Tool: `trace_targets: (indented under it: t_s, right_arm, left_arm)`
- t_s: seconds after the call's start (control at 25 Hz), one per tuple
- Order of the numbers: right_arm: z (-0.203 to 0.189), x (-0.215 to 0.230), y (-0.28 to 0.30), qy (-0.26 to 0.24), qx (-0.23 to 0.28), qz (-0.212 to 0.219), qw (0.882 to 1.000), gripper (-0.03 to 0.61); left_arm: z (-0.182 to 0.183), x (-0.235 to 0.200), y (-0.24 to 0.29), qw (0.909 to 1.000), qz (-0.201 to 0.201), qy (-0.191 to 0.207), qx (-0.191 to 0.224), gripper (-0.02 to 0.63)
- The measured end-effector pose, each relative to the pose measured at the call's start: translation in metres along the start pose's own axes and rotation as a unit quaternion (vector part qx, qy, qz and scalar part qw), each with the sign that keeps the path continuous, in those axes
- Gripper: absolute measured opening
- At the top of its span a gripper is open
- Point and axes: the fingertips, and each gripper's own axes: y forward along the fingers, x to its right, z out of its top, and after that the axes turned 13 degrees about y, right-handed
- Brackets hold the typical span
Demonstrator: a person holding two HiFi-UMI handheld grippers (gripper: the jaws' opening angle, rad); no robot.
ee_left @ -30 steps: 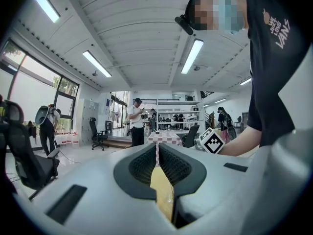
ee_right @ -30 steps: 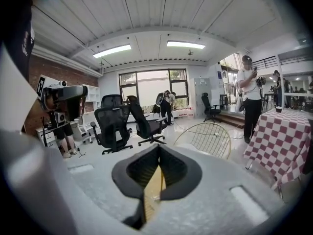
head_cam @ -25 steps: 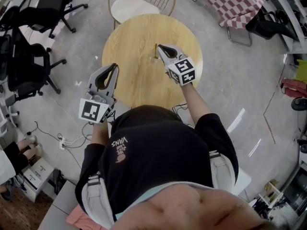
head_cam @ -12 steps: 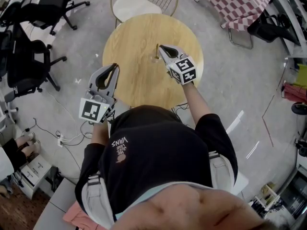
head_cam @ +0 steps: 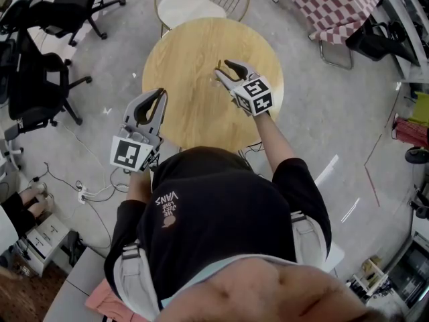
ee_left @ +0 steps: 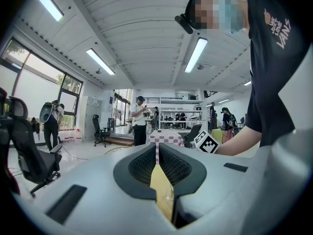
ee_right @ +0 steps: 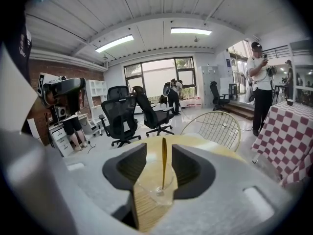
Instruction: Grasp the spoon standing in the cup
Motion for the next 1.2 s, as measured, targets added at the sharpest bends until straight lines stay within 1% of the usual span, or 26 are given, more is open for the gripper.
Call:
trace_targets:
  t_s: [0.24,0.44,0.48,0.52,0.56,0.88,0.96,1.08,1.2]
  right_arm:
    - [-0.002,0.0,0.01,-0.015,-0.016,0.013,1.0,0.15]
    - [-0.001,0.005,0.013,-0.027,-0.025,0.015,0.999,0.149]
    - [0.0,0.006,0.014,-0.028,-0.025,0.015,0.999,0.138]
    - [0.0,0.007,0.014,-0.029,-0.025,0.015,0.999,0.106]
    - [0.001,0.007,0.015,-0.03,-0.026,0.015,0.999,0.1]
    - [-0.003,0.008,0.02,-0.033,-0.036,0.013,0.999,0.095]
    - [-0.003,0.008,0.02,-0.034,-0.036,0.011,0.999,0.074]
    - [-0.002,0.007,0.02,-0.034,-0.038,0.008,0.999,0.071]
    - [-0.003,0.007,0.019,-0.035,-0.038,0.004,0.999,0.036]
  left_arm:
    - [-0.002,-0.002,-0.002,1.0,0.001,-0.005,0.002,0.023]
    - [-0.004,0.0,-0.001,1.0,0.002,-0.007,-0.002,0.023]
    - [-0.004,-0.001,0.0,1.0,0.002,-0.007,-0.002,0.023]
    - [-0.005,-0.001,0.0,1.0,0.003,-0.007,-0.002,0.023]
    - [-0.005,-0.002,0.0,1.0,0.004,-0.008,-0.002,0.023]
    - [-0.008,-0.005,0.001,0.9999,0.004,-0.011,-0.002,0.023]
    - [-0.007,-0.006,0.001,0.9999,0.003,-0.012,-0.002,0.023]
    - [-0.006,-0.007,0.001,0.9999,0.001,-0.012,-0.001,0.023]
    - [-0.006,-0.007,0.0,0.9999,0.0,-0.012,-0.002,0.023]
